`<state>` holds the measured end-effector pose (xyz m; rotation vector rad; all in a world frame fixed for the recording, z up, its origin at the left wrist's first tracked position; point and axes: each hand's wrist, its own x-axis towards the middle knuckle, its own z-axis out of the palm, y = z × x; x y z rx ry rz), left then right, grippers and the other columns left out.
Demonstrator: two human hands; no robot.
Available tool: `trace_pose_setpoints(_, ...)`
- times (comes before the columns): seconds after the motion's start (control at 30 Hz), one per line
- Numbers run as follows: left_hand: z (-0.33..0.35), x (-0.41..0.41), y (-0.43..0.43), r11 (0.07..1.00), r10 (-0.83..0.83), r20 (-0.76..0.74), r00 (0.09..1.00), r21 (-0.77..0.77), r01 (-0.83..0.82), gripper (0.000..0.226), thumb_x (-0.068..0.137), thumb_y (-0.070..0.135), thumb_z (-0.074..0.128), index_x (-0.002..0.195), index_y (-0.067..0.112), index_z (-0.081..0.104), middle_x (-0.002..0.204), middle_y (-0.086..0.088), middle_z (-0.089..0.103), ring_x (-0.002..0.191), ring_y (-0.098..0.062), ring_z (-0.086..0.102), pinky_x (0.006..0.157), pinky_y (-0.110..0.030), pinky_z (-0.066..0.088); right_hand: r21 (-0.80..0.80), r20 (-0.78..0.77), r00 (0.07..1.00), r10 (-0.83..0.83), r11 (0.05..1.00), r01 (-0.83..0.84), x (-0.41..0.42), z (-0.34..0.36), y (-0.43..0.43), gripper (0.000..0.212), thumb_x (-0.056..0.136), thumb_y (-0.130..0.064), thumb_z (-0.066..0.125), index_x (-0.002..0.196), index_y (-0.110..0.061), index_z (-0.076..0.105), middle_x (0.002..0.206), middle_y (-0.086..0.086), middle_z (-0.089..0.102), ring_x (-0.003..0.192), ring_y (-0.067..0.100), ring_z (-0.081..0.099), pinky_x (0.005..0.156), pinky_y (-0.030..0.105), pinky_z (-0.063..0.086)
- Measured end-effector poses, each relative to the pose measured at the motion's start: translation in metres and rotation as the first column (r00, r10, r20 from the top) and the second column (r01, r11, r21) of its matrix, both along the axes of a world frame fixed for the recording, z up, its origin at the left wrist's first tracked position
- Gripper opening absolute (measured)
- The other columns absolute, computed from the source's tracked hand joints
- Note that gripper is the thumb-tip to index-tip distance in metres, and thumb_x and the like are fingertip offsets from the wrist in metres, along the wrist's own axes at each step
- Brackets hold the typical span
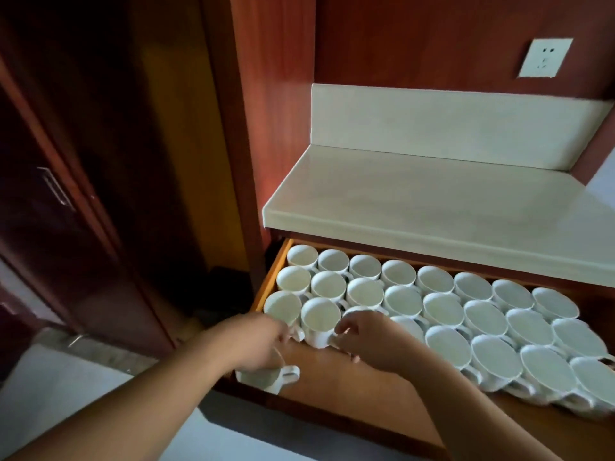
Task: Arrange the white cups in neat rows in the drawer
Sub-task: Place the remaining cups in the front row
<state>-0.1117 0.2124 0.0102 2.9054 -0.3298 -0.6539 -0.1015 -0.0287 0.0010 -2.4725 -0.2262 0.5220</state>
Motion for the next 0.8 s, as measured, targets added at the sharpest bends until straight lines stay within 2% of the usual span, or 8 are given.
trace_pose_setpoints(0.1, -0.002, -0.005, 0.013, 0.997, -0.018, -0.052, 0.998, -0.077, 0.014, 0.032, 0.072, 0.034, 0.065, 0.104, 0.037, 0.063, 0.1, 0.008, 0.064, 0.085, -0.015, 0.064, 0.076, -0.039, 0.06, -0.087, -0.09, 0.994, 0.056, 0.994, -0.064, -0.008, -0.017, 0.045, 0.026, 0.084, -0.036, 0.066, 0.105, -0.02, 0.07, 0.091, -0.001, 0.071, 0.078, 0.017, 0.069, 0.07, 0.029, 0.053)
trace_pose_setpoints(0.2, -0.015, -0.003, 0.019, 0.993, -0.094, -0.009, 0.996, -0.071, 0.093, 0.057, 0.074, 0.042, 0.078, 0.126, 0.037, 0.057, 0.124, 0.01, 0.054, 0.108, -0.017, 0.057, 0.082, -0.031, 0.05, -0.123, -0.157, 0.985, 0.074, 0.988, -0.094, -0.01, -0.027, 0.075, 0.041, 0.087, -0.024, 0.063, 0.127, -0.02, 0.064, 0.12, 0.005, 0.067, 0.097, 0.021, 0.066, 0.079, 0.03, 0.052)
trace_pose_setpoints(0.3, -0.031, 0.002, 0.024, 0.977, -0.205, 0.082, 0.975, -0.047, 0.209, 0.044, 0.089, 0.031, 0.071, 0.129, 0.031, 0.054, 0.127, 0.006, 0.044, 0.122, -0.02, 0.046, 0.087, -0.029, 0.041, -0.193, -0.167, 0.979, 0.116, 0.97, -0.148, -0.01, -0.034, 0.085, 0.049, 0.092, -0.022, 0.06, 0.14, -0.026, 0.056, 0.139, 0.002, 0.058, 0.12, 0.022, 0.058, 0.092, 0.029, 0.046)
trace_pose_setpoints(0.4, -0.04, 0.007, 0.029, 0.97, -0.222, 0.066, 0.973, -0.086, 0.228, 0.043, 0.087, 0.021, 0.066, 0.128, 0.03, 0.057, 0.137, 0.004, 0.046, 0.124, -0.022, 0.048, 0.099, -0.04, 0.048, -0.197, -0.19, 0.97, 0.153, 0.962, -0.191, -0.011, -0.04, 0.086, 0.045, 0.092, -0.022, 0.063, 0.136, -0.027, 0.059, 0.135, 0.002, 0.062, 0.12, 0.022, 0.059, 0.087, 0.026, 0.04)
trace_pose_setpoints(0.5, -0.04, 0.01, 0.027, 0.965, -0.249, 0.06, 0.967, -0.073, 0.253, 0.046, 0.084, 0.019, 0.069, 0.127, 0.03, 0.059, 0.138, 0.004, 0.047, 0.125, -0.022, 0.048, 0.102, -0.042, 0.048, -0.143, -0.2, 0.964, 0.178, 0.968, -0.208, -0.01, -0.037, 0.083, 0.042, 0.093, -0.028, 0.066, 0.134, -0.027, 0.059, 0.129, 0.0, 0.066, 0.112, 0.019, 0.062, 0.082, 0.023, 0.038)
trace_pose_setpoints(0.63, -0.046, 0.01, 0.027, 0.961, -0.247, 0.098, 0.964, -0.103, 0.257, 0.046, 0.079, 0.032, 0.075, 0.123, 0.035, 0.061, 0.131, 0.008, 0.049, 0.123, -0.02, 0.046, 0.098, -0.043, 0.05, -0.062, -0.234, 0.958, 0.166, 0.981, -0.185, -0.007, -0.042, 0.08, 0.019, 0.096, -0.032, 0.06, 0.115, -0.033, 0.064, 0.092, -0.008, 0.068, 0.092, 0.018, 0.071, 0.066, 0.024, 0.046)
trace_pose_setpoints(0.7, -0.046, 0.01, 0.027, 0.959, -0.249, 0.098, 0.964, -0.118, 0.259, 0.048, 0.076, 0.033, 0.08, 0.12, 0.035, 0.062, 0.126, 0.009, 0.049, 0.12, -0.018, 0.046, 0.096, -0.042, 0.05, -0.026, -0.263, 0.953, 0.152, 0.986, -0.164, -0.005, -0.05, 0.079, 0.007, 0.096, -0.029, 0.058, 0.096, -0.035, 0.061, 0.084, -0.008, 0.069, 0.087, 0.02, 0.074, 0.07, 0.027, 0.053)
trace_pose_setpoints(0.8, -0.046, 0.011, 0.025, 0.95, -0.27, 0.123, 0.955, -0.127, 0.285, 0.049, 0.075, 0.031, 0.081, 0.12, 0.034, 0.062, 0.122, 0.007, 0.049, 0.118, -0.016, 0.044, 0.096, -0.039, 0.049, 0.041, -0.296, 0.944, 0.146, 0.989, -0.14, -0.002, -0.054, 0.078, 0.021, 0.097, -0.02, 0.056, 0.083, -0.037, 0.057, 0.087, 0.003, 0.074, 0.084, 0.025, 0.075, 0.079, 0.04, 0.061)
